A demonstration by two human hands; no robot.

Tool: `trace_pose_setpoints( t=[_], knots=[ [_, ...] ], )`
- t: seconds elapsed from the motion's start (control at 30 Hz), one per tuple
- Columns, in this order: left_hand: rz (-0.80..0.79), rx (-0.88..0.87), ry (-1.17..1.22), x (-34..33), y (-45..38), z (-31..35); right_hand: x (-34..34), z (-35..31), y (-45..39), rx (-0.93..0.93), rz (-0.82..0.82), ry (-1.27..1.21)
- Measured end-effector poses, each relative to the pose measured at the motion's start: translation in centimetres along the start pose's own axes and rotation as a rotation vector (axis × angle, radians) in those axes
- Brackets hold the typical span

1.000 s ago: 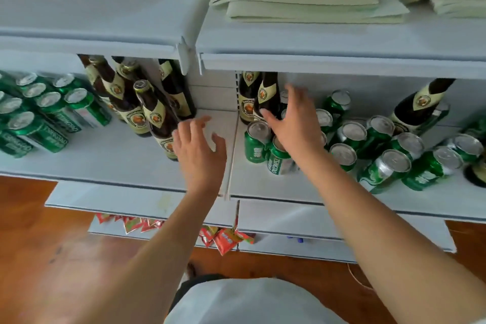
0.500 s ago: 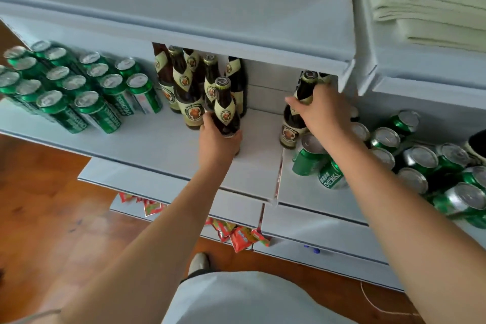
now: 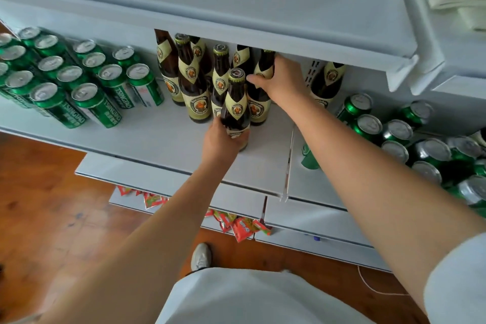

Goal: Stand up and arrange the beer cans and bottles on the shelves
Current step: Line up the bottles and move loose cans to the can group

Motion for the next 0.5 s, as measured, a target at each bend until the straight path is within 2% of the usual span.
trace_pose_setpoints(
  t=[0.07,0.17,0.2,0.27,0.4,0.5],
  knots=[
    [-0.009,-0.001,0.000,-0.2,-0.1,0.1,1.8,1.3,1.7,-0.025,0.138,0.000],
    [-0.015,0.013,0.025,-0.6,-0.2,0.2,7.2,4.7,4.8,-0.138,0.568,-0.046],
    [-0.012,0.010,0.030,-0.7,-0.2,0.3,8.5,5.8,5.3,-0.194,0.621,-0.071],
    [-0.018,0.000,0.015,-1.2,0.0,0.5,9.5,8.0,4.3,-0.280,0.562,-0.096],
    [-0.078,0.046,-0.024,-2.3,0.6,-0.4,8.0,10.1,0.7,-0.288,0.309,-0.067],
    [-0.101,0.072,-0.015,-2.6,0.5,-0.7,6.9,10.5,-0.3,-0.291,0.287,-0.075]
  ],
)
Point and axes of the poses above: each hand's wrist, its own y-axis away from the middle knuckle, its own x-axis out of the back of the hand, z = x × y, the point moved 6 cm from there along -y, towards the middle knuckle, and after that the axes turned 3 degrees about -y, right-handed, at the moved point
